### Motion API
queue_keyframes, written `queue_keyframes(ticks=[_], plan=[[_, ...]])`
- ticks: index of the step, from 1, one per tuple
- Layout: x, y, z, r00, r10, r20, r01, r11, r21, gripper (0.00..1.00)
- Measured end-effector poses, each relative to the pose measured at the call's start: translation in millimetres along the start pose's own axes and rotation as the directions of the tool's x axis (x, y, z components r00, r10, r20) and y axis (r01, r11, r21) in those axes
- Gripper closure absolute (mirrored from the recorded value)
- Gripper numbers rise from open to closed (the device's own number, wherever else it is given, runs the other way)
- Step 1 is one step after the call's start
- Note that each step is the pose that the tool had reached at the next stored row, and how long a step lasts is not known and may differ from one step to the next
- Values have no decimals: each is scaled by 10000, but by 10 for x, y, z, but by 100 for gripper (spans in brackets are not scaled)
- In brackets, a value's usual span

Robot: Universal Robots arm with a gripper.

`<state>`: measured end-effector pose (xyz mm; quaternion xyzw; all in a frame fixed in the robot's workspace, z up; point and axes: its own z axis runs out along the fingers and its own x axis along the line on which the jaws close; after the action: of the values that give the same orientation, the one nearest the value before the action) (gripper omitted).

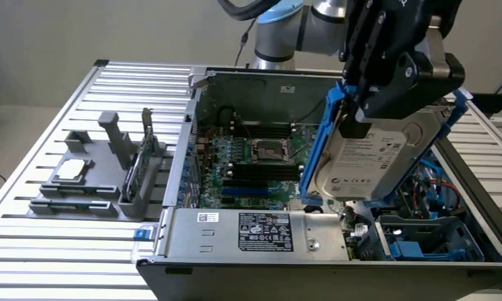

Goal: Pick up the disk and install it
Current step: 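Pick up the disk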

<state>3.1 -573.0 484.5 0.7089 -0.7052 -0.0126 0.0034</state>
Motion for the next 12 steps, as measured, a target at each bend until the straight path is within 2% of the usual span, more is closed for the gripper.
queue_keyframes(ticks=[12], plan=[[238,-484,35,10000,0,0,0,10000,0,67]])
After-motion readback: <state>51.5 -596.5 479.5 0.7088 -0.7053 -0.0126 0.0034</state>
